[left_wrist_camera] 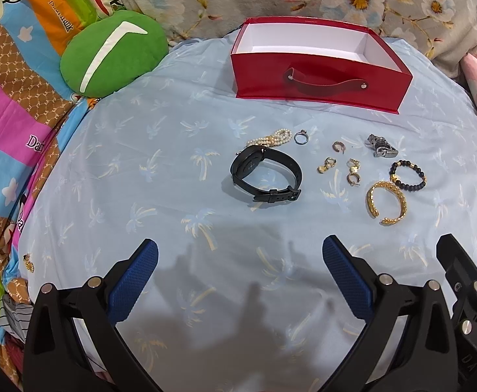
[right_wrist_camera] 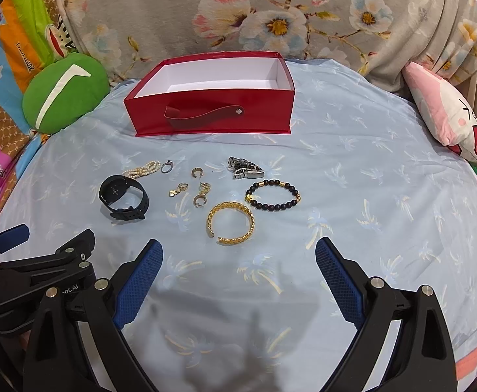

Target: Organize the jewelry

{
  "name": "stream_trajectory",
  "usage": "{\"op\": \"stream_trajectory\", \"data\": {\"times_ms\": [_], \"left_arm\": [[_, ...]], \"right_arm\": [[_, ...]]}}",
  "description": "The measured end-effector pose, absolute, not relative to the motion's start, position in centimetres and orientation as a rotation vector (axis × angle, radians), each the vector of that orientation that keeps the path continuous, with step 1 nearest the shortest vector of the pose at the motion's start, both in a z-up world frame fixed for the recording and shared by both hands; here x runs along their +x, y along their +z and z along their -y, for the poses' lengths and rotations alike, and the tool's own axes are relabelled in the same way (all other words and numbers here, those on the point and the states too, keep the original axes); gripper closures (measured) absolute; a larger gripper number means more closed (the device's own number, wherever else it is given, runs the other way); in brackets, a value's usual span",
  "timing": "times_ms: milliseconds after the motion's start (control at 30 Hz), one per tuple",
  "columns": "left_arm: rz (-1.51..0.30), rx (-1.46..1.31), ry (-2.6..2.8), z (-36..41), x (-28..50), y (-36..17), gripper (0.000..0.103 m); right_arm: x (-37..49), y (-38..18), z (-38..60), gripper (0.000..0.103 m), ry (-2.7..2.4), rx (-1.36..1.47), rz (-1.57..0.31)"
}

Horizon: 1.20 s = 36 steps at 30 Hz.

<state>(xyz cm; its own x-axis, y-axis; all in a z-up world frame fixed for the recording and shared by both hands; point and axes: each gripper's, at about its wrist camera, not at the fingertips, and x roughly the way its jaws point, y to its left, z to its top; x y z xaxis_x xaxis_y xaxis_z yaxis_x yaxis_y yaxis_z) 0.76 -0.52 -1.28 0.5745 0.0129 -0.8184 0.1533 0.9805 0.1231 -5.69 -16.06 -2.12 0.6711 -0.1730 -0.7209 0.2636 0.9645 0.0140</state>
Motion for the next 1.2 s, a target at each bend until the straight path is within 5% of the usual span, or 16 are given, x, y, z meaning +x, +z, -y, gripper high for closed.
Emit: {"op": "stream_trajectory", "data": {"times_ms": [1200], "left_arm": [[-0.976, 0.188, -0.077, 0.46, 0.81, -1.79, 0.005]], "right_arm": [[-5.37, -2.77, 16.04, 0.010, -0.244, 0.126, -0.808]]}}
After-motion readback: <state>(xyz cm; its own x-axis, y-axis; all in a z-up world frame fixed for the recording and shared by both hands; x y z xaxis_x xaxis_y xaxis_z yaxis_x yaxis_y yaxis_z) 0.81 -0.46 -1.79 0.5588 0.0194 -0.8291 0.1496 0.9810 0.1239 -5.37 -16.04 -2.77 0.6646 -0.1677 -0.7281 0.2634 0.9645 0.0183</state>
